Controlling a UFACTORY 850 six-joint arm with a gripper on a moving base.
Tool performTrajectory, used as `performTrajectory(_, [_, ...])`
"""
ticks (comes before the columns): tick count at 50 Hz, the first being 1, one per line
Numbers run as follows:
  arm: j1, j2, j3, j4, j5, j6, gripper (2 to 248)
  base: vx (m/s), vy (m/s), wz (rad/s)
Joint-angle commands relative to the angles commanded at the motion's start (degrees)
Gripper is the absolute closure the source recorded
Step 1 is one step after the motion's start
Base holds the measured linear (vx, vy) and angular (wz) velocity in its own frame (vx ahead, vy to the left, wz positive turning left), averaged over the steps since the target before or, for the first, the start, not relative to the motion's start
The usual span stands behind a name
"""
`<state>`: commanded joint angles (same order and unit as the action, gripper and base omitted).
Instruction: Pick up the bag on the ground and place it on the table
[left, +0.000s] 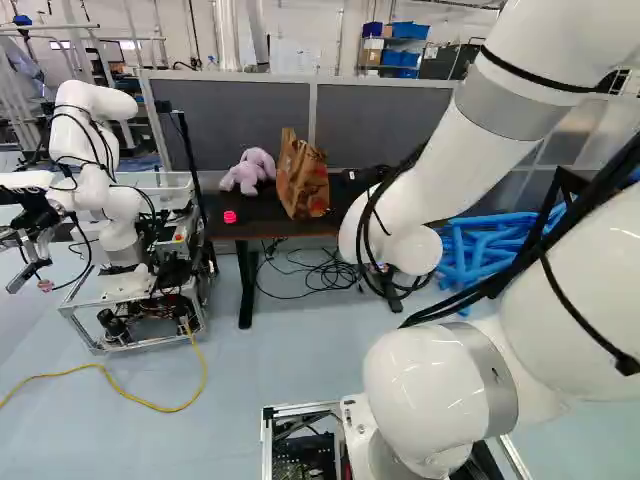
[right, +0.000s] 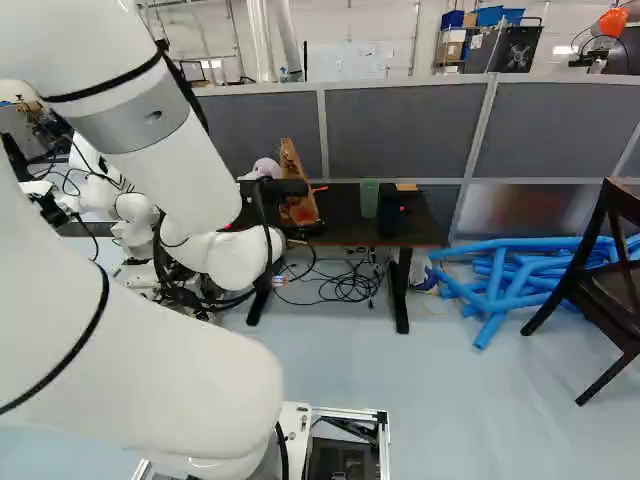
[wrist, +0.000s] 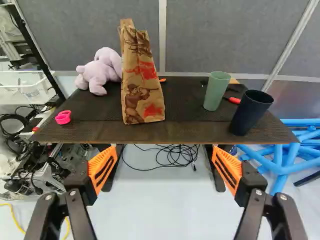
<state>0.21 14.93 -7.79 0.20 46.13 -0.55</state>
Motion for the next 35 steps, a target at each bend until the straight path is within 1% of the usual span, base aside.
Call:
performTrajectory(17, [-0.15,0.79,2.06,-0.15,2.86,0.4,3,0.0,0.0,0.0])
performTrajectory(35, [-0.21,1.07,2.79,-0.2,3.87,0.55,3,0.0,0.0,0.0])
